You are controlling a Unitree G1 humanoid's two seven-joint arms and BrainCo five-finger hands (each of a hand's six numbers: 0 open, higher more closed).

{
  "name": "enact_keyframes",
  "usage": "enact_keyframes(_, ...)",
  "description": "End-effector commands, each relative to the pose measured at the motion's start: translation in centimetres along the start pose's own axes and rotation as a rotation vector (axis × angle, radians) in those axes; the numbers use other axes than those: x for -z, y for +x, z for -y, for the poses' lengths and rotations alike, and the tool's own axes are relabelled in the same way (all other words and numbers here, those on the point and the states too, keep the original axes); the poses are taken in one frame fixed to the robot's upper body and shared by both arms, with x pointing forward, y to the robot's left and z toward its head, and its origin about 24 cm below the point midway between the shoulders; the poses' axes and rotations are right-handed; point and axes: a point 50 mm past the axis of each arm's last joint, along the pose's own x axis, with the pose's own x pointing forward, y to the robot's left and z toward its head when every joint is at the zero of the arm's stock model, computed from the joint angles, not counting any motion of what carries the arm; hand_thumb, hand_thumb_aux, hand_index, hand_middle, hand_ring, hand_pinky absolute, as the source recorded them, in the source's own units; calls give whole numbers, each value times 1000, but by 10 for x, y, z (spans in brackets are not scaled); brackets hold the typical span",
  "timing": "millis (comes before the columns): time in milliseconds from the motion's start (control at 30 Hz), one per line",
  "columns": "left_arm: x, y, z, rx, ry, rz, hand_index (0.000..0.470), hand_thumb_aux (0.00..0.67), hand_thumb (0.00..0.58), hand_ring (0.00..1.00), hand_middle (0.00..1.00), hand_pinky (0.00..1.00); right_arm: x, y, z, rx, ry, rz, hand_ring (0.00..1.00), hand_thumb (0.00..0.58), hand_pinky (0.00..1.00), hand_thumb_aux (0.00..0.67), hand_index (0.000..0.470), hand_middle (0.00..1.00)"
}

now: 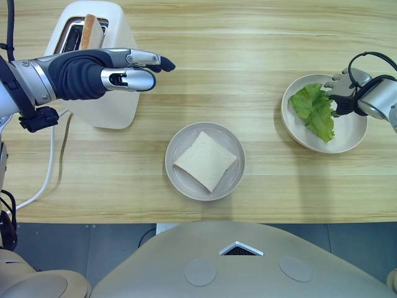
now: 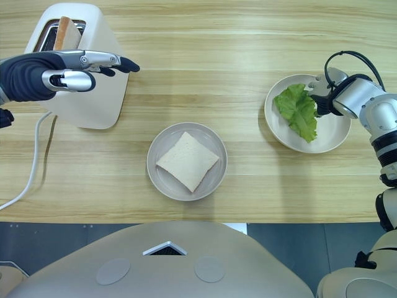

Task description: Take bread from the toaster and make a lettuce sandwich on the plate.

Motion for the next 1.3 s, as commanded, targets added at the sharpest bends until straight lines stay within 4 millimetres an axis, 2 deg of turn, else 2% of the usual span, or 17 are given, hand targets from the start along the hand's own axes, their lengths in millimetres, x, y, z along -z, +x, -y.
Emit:
enact_keyframes(33, -2, -2, -2, 0, 14, -11, 0, 0, 0, 0, 0, 0, -3, 3, 5, 22, 10, 17, 0, 452, 0, 355, 249, 0)
enact_keyframes(600, -1, -1, -3, -3, 11, -14, 0, 0, 0, 0, 0, 0, 18, -2, 17, 71, 81, -42, 0, 447, 0, 349, 245, 0)
enact_keyframes(900, -1, -2, -4, -5, 13, -14, 0, 0, 0, 0, 0, 0, 1, 7, 10, 36, 84, 13, 0, 452, 0, 355, 249, 0)
enact_keyframes(1300, 0, -3, -4, -13, 7, -16, 0, 0, 0, 0, 0, 0, 3, 7, 15, 58, 123, 31, 0, 460, 0, 365, 256, 0)
